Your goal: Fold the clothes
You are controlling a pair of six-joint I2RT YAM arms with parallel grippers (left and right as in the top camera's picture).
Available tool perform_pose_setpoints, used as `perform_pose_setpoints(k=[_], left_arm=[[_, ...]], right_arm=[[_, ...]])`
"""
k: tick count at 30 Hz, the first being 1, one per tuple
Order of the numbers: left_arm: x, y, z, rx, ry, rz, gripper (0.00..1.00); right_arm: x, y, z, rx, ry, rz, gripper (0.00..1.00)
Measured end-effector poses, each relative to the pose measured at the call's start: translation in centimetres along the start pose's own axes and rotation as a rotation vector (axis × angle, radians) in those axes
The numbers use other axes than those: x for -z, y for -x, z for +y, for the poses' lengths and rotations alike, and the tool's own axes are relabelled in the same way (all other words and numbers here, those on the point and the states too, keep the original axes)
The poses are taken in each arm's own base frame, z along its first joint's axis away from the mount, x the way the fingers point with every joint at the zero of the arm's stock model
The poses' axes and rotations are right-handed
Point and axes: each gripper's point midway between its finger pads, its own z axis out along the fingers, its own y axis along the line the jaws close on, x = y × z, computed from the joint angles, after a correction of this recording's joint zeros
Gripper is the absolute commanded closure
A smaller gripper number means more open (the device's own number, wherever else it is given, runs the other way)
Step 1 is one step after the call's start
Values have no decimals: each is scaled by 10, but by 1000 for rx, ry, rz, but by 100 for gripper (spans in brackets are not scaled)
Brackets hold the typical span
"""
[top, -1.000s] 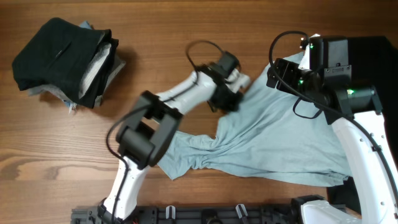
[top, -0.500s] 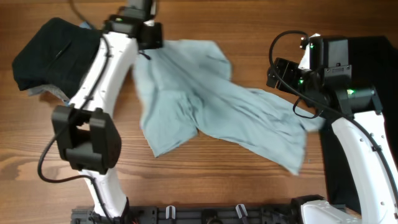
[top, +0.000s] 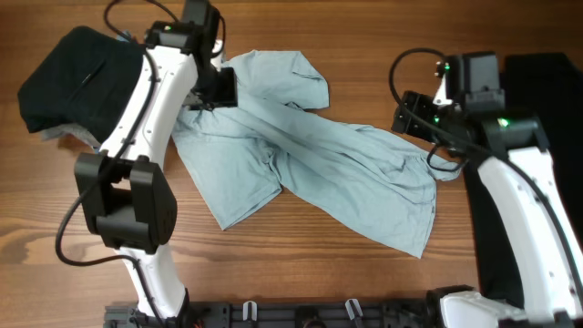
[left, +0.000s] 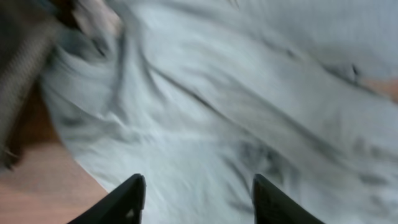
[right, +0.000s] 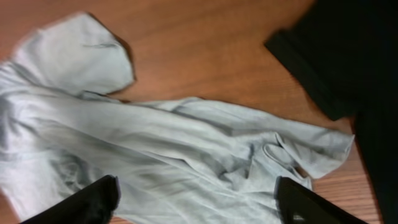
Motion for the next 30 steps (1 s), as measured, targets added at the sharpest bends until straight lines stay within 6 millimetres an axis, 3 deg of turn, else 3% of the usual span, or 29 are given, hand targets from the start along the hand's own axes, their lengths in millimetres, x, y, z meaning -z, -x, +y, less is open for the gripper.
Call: perform_pose_setpoints(k=[1,4,7,10,15,23,26,30], left_arm=[[0,-4,-4,-8,-7,15,48],[0,-20,-21,-53,-25,64,46],[0,-34,-29,-87,-26,111,45],[2,-50,-24,-84,-12,181,48],[-7,-74,-17,-69,11,272,56],[-56,-137,9,67,89,466,56],[-68,-156,31,167,132,518,50],[-78,-162,54,257,149,524,36]], right_arm=[[-7,-3,-2,1,-13,23,32],[-40,-17,-11,7,-74,141,13],[-75,-31,-19,25,-120,250,12],[-107,-39,-21,67,-109,324,11],[-130,-48,-13,119,-33,386,11],[-119,-49,20,180,173,388,9],[-92,-41,29,197,219,338,6],[-47,-30,38,220,266,237,1]])
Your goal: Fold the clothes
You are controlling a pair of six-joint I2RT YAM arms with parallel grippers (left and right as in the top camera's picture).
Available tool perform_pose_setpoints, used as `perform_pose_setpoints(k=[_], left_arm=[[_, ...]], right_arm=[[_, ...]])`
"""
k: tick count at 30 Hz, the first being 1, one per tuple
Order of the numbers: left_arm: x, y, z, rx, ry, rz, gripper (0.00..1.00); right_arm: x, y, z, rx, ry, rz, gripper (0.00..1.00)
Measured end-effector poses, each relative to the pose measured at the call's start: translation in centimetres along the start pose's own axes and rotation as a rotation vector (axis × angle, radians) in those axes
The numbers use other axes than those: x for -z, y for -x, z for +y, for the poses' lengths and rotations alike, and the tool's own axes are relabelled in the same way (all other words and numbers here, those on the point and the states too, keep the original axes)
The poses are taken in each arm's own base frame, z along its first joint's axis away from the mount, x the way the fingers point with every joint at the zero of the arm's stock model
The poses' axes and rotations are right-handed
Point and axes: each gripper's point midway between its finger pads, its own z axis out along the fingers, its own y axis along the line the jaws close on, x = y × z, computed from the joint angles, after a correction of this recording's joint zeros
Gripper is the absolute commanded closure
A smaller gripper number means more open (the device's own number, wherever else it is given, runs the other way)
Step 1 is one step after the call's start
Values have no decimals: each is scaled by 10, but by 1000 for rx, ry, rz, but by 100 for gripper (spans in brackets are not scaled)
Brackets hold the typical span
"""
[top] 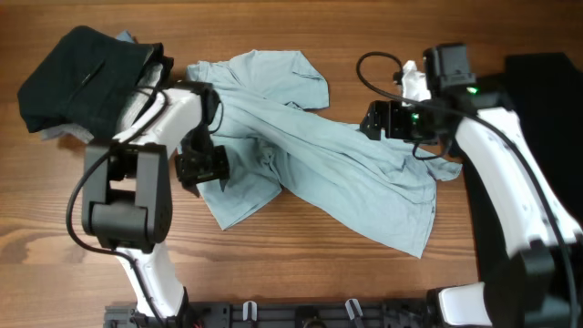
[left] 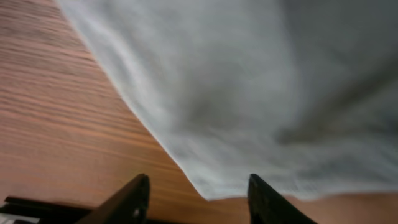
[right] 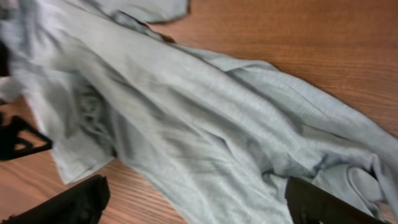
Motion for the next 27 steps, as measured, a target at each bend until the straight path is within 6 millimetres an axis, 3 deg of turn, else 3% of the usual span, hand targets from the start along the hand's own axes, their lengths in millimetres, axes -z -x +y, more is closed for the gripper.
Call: perform_pose_setpoints(k=[4,6,8,15,20,24,27], left_arm=[[-19,5,11,57,-26,-1,37],[-21,6,10,67,-62,-14,58],[-22,6,5,79,-110,-30,96],[-23,0,-2,127,-165,-24,96],[-29,-30,22,170,-88,55,96],[13,-44,46,222,-102,-70,96],[49,-63,70,285,-117,-200,96]], right_arm=[[22,-1,9,17,15,-49,0],[29,-1,10,14,20,-66,0],[30,0,7,4,17,-72,1],[36,4,-15,-78,-15,-87,1],[40,5,-34,-135,-73,-99,1],[37,7,-49,-185,-143,-101,1],[22,8,-67,-222,-212,-77,4]])
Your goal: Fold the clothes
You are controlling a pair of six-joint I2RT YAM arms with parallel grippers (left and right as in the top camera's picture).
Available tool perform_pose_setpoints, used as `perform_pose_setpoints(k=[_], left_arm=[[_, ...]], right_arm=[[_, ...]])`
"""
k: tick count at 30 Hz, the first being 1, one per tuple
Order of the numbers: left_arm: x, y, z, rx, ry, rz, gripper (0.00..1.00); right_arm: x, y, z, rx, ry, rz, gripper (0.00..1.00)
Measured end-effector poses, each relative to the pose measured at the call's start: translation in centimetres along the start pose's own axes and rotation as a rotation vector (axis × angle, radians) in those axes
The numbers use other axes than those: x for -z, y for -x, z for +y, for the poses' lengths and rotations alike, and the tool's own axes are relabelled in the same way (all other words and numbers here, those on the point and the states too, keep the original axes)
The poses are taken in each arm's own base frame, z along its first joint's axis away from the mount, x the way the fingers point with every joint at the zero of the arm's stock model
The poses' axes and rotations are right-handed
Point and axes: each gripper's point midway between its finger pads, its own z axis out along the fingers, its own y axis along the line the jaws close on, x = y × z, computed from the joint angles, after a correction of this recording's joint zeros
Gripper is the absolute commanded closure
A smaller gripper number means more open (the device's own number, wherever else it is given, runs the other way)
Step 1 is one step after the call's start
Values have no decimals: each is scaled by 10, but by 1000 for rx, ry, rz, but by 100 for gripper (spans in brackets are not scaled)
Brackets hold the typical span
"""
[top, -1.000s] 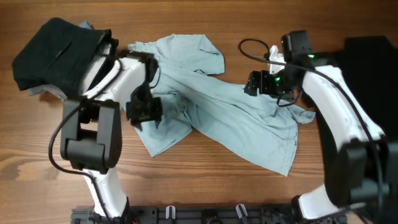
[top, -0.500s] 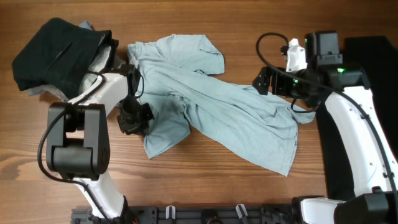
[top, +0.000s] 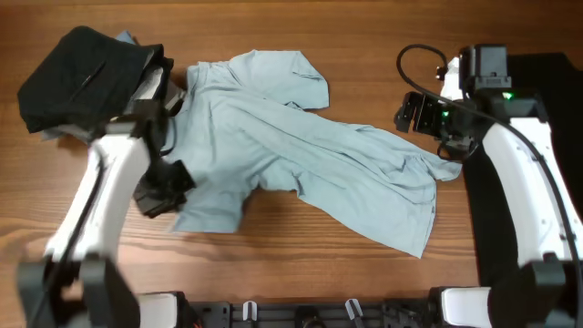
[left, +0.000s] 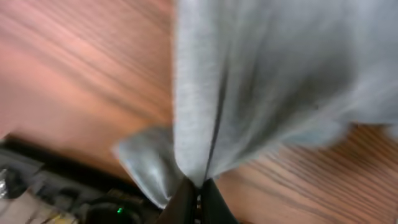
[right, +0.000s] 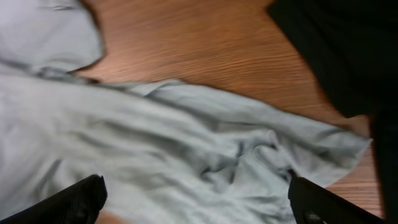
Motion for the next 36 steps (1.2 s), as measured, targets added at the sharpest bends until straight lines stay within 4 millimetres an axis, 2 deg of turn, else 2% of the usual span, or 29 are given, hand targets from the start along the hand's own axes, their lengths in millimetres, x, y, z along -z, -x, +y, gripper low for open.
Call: perform_pose_setpoints(k=[2,5,8,9,11,15,18,22,25,27,31,33,36], left_arm=[[17,-5,15,41,-4,-62,96],[40,-7,32,105,-33,-174,96],[53,-8,43,147,-54,-246,96],[56,-9,47,167,-57,-263,96],[61,-9,56,217,-55,-293,96],[66,-6,75,325,-56,-323,96],[67,-4,91,409,-57,-334,96],[68,-2,98,448,-58,-336,96],[69,1,97,448,-64,-349,96],[69,3,97,449,-68,-357,96],[70,4,97,449,-70,-363,96],[70,4,97,449,-70,-363,96],[70,4,97,449,-70,-363,96]], right_arm=[[-15,1,-6,-8,-30,25,10],[-41,0,-7,53,-22,81,13],[-61,-12,-1,129,43,166,13],[-63,-14,2,147,61,177,13],[-78,-27,-2,139,60,254,13],[-92,-38,-5,138,68,319,15],[-92,-47,1,175,114,359,15],[-90,-58,13,227,151,393,21],[-90,-66,24,281,157,412,32],[-93,-67,29,304,134,402,55],[-103,-53,34,308,65,328,76],[-110,-44,34,285,41,290,84],[-125,-40,30,244,14,282,87]])
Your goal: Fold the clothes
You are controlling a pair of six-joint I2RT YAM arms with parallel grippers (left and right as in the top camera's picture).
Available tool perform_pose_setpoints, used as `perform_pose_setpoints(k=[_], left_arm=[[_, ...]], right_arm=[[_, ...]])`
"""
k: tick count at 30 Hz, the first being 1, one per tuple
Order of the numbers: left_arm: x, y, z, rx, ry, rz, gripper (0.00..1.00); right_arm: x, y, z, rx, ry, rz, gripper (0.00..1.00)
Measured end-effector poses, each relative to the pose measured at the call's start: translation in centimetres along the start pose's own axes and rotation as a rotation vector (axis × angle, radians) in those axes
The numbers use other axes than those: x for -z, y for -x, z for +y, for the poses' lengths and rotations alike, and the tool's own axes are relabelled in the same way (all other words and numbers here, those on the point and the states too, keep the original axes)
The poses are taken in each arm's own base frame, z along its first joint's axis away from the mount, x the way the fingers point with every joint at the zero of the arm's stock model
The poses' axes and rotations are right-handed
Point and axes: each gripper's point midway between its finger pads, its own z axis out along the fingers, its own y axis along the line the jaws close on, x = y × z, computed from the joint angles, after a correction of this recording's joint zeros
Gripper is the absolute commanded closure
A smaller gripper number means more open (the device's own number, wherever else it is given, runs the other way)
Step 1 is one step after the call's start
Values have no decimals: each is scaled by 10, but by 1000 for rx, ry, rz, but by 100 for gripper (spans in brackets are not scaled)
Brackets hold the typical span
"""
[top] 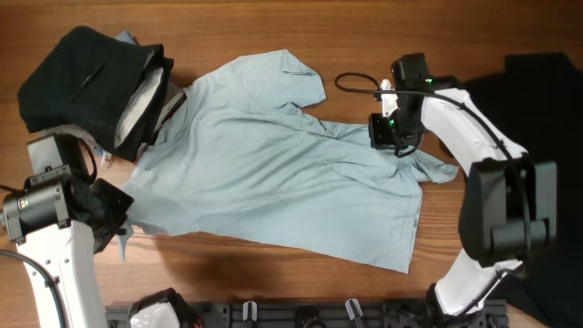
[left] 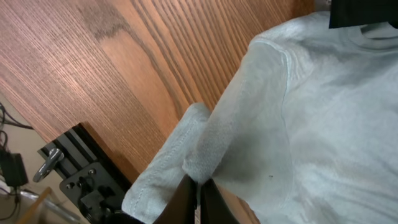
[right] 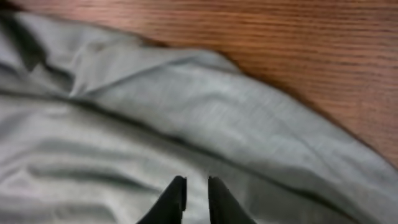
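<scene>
A light grey-blue T-shirt [top: 273, 173] lies spread across the middle of the wooden table [top: 364, 27]. My left gripper [top: 117, 217] is at the shirt's front left corner. The left wrist view shows that gripper [left: 199, 190] shut on a bunched fold of the hem, with the shirt [left: 311, 93] stretching away. My right gripper [top: 387, 137] rests on the shirt next to its right sleeve. In the right wrist view, the right gripper [right: 194, 186] has its fingers drawn close together with a pinch of shirt [right: 155, 112] cloth between them.
A pile of black clothing [top: 77, 73] with a grey garment [top: 146, 105] under it sits at the back left, touching the shirt's shoulder. More black cloth [top: 547, 82] covers the right edge. A black rail [top: 301, 314] runs along the table's front edge.
My left gripper, still shut on the hem, has moved further left and toward the front, and the shirt now lies flatter and wider. My right gripper was open above the right sleeve and is now closed on the cloth.
Both grippers were open over a crumpled, twisted shirt, the left near its collar. Then the left was at the front left hem, still open. After that it was shut on the hem and further left. Now the shirt is spread out, with both grippers holding cloth.
</scene>
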Motion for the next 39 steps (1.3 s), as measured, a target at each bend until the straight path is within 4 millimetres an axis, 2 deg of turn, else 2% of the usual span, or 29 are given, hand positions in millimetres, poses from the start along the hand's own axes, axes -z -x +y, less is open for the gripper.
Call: perform_pose_setpoints(k=[2,3,5,8,10,13,14,15,16,17,19,20,22,24,26,28,29,30,31,32,33,34,38,39], left_arm=[[0,0,0,0,0,0,96],[0,0,0,0,0,0,96],[0,1,-1,0,-2,-3,96],[0,2,-1,0,-5,-6,94],[0,2,-1,1,-6,-8,91],[0,4,-3,2,-12,-16,89],[0,5,-4,3,-16,-21,88],[0,6,-5,3,-19,-25,85],[0,7,-6,4,-24,-29,82],[0,8,-7,4,-28,-30,77],[0,7,-9,6,-38,-26,70],[0,7,-10,12,-44,-23,67],[0,7,-11,12,-52,-24,65],[1,11,-15,16,-69,-36,65],[1,14,-21,1,-99,-46,65],[3,18,-32,-31,-152,-58,67],[4,18,-36,-47,-173,-60,73],[5,19,-44,-81,-215,-61,76],[6,19,-50,-106,-243,-59,81],[8,19,-55,-141,-274,-62,86],[9,19,-62,-170,-304,-62,90],[10,18,-66,-190,-324,-61,93],[10,7,-92,-337,-406,-27,96],[9,1,-100,-379,-421,-13,96]], right_arm=[[-11,-2,-2,-17,-3,24,89],[-18,-3,-4,-23,-4,39,95],[-30,-5,-7,-39,-8,68,96],[-32,9,-8,-64,2,16,96],[-33,34,-8,-89,11,-80,96],[-31,90,-12,-130,24,-299,96],[-30,103,-15,-140,28,-352,96],[-27,119,-20,-154,36,-417,92],[-24,131,-26,-169,44,-465,84],[-21,137,-30,-182,51,-491,78],[-14,146,-38,-196,64,-528,58],[-9,151,-42,-204,73,-543,44],[-1,155,-42,-183,86,-549,36],[10,150,-36,-137,91,-529,33],[23,136,-31,-102,87,-489,32],[44,117,-25,-83,83,-449,29],[59,110,-22,-78,79,-447,30],[77,95,-21,-82,61,-424,33],[86,86,-22,-96,38,-405,39],[91,75,-26,-116,8,-376,52],[91,66,-31,-138,-19,-348,67],[90,61,-35,-145,-42,-329,73],[74,52,-45,-178,-81,-278,84],[61,51,-48,-187,-89,-253,88]])
